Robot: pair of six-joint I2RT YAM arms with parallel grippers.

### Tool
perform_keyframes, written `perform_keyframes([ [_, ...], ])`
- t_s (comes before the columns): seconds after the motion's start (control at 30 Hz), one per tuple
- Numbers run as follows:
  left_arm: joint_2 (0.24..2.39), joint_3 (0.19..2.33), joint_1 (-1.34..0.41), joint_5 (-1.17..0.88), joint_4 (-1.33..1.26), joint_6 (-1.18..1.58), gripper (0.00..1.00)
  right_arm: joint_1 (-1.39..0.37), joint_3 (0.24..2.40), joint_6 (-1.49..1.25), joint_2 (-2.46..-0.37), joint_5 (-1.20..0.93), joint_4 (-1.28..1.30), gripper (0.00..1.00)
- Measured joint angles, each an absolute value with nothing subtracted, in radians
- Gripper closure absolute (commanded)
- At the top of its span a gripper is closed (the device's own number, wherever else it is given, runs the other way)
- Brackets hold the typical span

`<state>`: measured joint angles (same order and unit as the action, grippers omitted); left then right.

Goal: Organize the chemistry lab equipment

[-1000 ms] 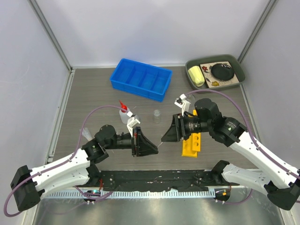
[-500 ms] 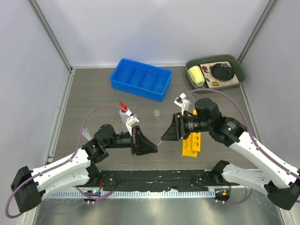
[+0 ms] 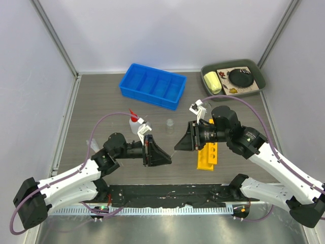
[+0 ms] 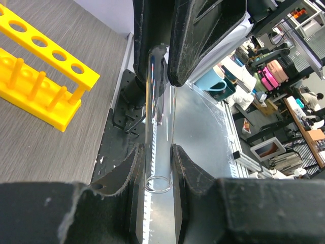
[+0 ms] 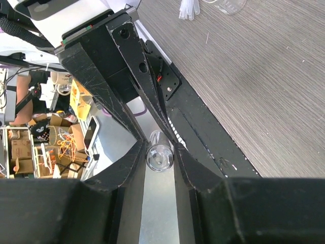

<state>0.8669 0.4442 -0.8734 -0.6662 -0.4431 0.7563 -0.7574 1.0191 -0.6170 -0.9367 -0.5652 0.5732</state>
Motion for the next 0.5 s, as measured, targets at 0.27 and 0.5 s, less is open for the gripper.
perform_keyframes([
  [0.27,0.864,0.488,-0.853,-0.635,-0.342,0.739,0.33,-0.762,1.023,-0.612,-0.937,-0.515,0.587,0.85],
  [0.5,0.826,0.611,-0.847,-0.54,-0.091,0.691,0.0,-0.764,1.09,-0.581,-0.968,-0.364,0.682,0.87],
])
